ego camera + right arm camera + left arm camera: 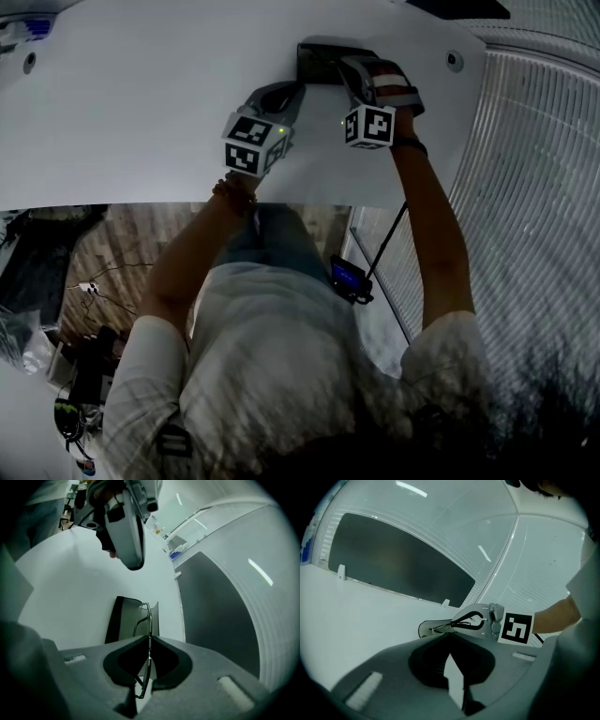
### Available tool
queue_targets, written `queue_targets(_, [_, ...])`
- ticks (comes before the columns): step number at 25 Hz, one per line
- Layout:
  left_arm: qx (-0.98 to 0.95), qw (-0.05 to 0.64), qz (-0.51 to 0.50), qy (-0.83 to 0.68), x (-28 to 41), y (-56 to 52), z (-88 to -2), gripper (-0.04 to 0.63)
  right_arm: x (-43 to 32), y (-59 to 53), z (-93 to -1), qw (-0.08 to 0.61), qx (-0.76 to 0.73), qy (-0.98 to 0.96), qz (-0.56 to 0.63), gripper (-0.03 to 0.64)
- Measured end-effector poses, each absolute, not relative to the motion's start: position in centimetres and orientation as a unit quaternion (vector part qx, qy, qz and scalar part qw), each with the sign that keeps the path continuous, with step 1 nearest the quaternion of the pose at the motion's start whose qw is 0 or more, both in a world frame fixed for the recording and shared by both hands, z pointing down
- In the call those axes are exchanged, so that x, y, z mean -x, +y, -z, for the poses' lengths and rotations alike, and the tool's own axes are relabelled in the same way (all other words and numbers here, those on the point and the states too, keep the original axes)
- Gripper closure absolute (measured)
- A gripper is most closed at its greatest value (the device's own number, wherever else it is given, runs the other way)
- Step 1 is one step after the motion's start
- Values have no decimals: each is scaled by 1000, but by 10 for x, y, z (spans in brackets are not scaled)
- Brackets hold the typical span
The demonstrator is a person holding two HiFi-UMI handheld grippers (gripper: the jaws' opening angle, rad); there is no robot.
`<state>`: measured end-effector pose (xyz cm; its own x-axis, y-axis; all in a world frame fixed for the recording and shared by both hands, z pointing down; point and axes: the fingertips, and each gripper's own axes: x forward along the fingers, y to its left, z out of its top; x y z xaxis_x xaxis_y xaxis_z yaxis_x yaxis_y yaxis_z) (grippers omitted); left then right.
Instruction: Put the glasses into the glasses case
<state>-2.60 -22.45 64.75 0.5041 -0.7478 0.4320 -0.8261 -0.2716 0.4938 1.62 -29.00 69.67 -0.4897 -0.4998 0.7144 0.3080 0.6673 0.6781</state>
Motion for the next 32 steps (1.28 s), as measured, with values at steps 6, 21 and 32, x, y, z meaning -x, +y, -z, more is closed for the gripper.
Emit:
queue_targets(6, [-795, 354, -55, -490, 25, -224, -653, 594, -15, -281, -712, 501, -38, -763, 408, 598])
queue_targets(21, [-794, 362, -54, -485, 27, -215, -657, 594, -10, -270, -721, 508, 4, -772, 382, 569])
queue_targets(32, [-796, 362, -53, -482, 24, -215, -657, 594, -7, -282, -697, 480, -36, -815, 322, 614])
